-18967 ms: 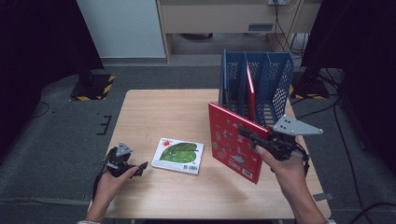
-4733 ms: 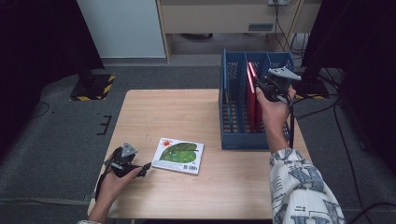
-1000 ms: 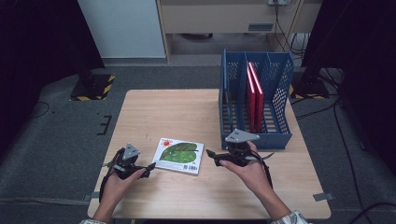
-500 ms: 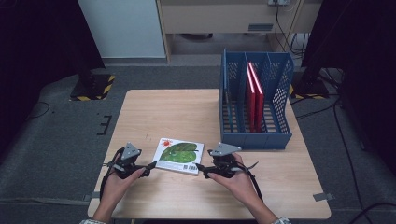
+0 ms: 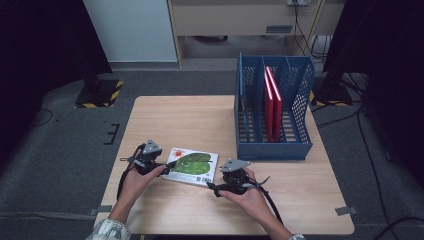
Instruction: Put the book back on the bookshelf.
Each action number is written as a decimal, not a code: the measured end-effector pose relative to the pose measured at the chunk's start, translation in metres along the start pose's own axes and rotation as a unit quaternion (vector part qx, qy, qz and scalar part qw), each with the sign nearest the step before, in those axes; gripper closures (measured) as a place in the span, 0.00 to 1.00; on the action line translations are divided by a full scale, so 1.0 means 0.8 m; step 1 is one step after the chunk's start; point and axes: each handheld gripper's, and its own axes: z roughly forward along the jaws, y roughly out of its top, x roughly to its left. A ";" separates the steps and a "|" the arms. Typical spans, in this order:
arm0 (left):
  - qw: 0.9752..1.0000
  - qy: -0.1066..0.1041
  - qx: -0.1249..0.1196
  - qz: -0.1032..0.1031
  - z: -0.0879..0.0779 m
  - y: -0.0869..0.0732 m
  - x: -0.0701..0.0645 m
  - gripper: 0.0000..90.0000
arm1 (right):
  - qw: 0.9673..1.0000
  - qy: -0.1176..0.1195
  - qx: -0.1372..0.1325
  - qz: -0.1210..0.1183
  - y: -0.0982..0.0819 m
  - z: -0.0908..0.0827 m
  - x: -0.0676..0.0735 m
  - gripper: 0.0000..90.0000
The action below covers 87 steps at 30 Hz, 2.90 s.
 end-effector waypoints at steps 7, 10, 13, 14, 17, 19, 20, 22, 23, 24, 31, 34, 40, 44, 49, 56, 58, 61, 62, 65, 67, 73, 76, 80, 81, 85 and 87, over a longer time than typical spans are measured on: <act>1.000 -0.011 0.008 -0.003 0.033 0.006 0.008 0.19 | 1.000 0.004 0.013 -0.007 -0.003 0.009 0.006 0.23; 1.000 -0.014 0.009 0.001 0.043 0.012 0.011 0.16 | 1.000 0.007 0.021 -0.006 -0.005 0.011 0.006 0.22; 1.000 -0.015 0.012 0.007 0.051 0.020 0.014 0.15 | 1.000 0.008 0.024 -0.005 -0.006 0.014 0.007 0.22; 1.000 -0.015 0.012 0.005 0.053 0.022 0.016 0.15 | 1.000 0.010 0.027 -0.007 -0.007 0.015 0.007 0.22; 1.000 -0.022 0.017 -0.002 0.063 0.024 0.021 0.15 | 0.999 0.014 0.030 -0.003 -0.008 0.017 0.009 0.21; 0.999 -0.028 0.024 -0.001 0.069 0.024 0.023 0.15 | 0.999 0.015 0.033 -0.004 -0.009 0.019 0.010 0.21; 0.999 -0.033 0.022 -0.011 0.071 0.024 0.025 0.13 | 0.999 0.014 0.036 -0.005 -0.010 0.021 0.010 0.20; 0.999 -0.039 0.018 -0.023 0.074 0.023 0.029 0.14 | 0.999 0.014 0.040 -0.007 -0.010 0.022 0.012 0.20; 0.998 -0.048 0.016 -0.030 0.075 0.022 0.031 0.14 | 0.999 0.012 0.040 -0.007 -0.011 0.023 0.012 0.20; 0.998 -0.055 0.014 -0.036 0.076 0.022 0.032 0.16 | 0.999 0.011 0.040 -0.007 -0.011 0.024 0.012 0.20; 0.997 -0.074 0.016 -0.033 0.073 0.020 0.029 0.24 | 0.999 0.012 0.048 -0.001 -0.012 0.026 0.006 0.20; 0.996 -0.076 0.018 -0.031 0.070 0.018 0.025 0.24 | 0.999 0.016 0.048 0.008 -0.013 0.026 0.004 0.20; 0.996 -0.079 0.017 -0.026 0.064 0.012 0.011 0.24 | 0.998 0.017 0.052 0.009 -0.015 0.024 0.001 0.20; 0.997 -0.076 0.018 -0.026 0.060 0.009 0.002 0.24 | 0.998 0.015 0.056 0.005 -0.017 0.022 0.000 0.18; 0.997 -0.072 0.016 -0.025 0.054 0.003 -0.012 0.23 | 0.998 0.012 0.059 0.005 -0.022 0.016 0.001 0.17; 0.997 -0.070 0.021 -0.024 0.050 0.000 -0.022 0.21 | 0.998 0.013 0.064 0.000 -0.027 0.007 0.004 0.17; 0.998 -0.061 0.022 -0.016 0.048 0.000 -0.024 0.18 | 0.998 0.014 0.065 0.001 -0.028 0.006 0.005 0.17; 0.998 -0.056 0.024 -0.015 0.045 -0.003 -0.023 0.14 | 0.998 0.015 0.064 -0.002 -0.031 0.003 0.006 0.17; 0.998 -0.060 0.025 -0.017 0.045 -0.003 -0.022 0.13 | 0.998 0.017 0.062 0.003 -0.032 0.002 0.007 0.17; 0.997 -0.068 0.027 -0.024 0.047 -0.004 -0.019 0.12 | 0.998 0.018 0.062 0.003 -0.032 0.002 0.006 0.17; 0.997 -0.070 0.028 -0.026 0.046 -0.004 -0.019 0.13 | 0.998 0.017 0.060 0.002 -0.032 0.002 0.006 0.17; 0.995 -0.092 0.030 -0.019 0.047 -0.003 -0.021 0.12 | 0.998 0.014 0.058 -0.004 -0.032 0.003 0.007 0.21; 0.996 -0.087 0.036 -0.013 0.048 0.000 -0.022 0.13 | 0.998 0.012 0.059 -0.004 -0.032 0.002 0.007 0.22; 0.996 -0.078 0.035 -0.024 0.047 0.001 -0.021 0.20 | 0.998 0.004 0.059 -0.013 -0.033 0.003 0.010 0.21; 0.996 -0.076 0.037 -0.025 0.046 0.001 -0.021 0.20 | 0.998 0.002 0.060 -0.013 -0.033 0.004 0.011 0.20; 0.996 -0.071 0.038 -0.031 0.044 0.002 -0.020 0.24 | 0.998 -0.008 0.059 -0.024 -0.033 0.006 0.014 0.19; 0.996 -0.069 0.038 -0.033 0.045 0.003 -0.021 0.24 | 0.998 -0.009 0.059 -0.023 -0.033 0.006 0.015 0.19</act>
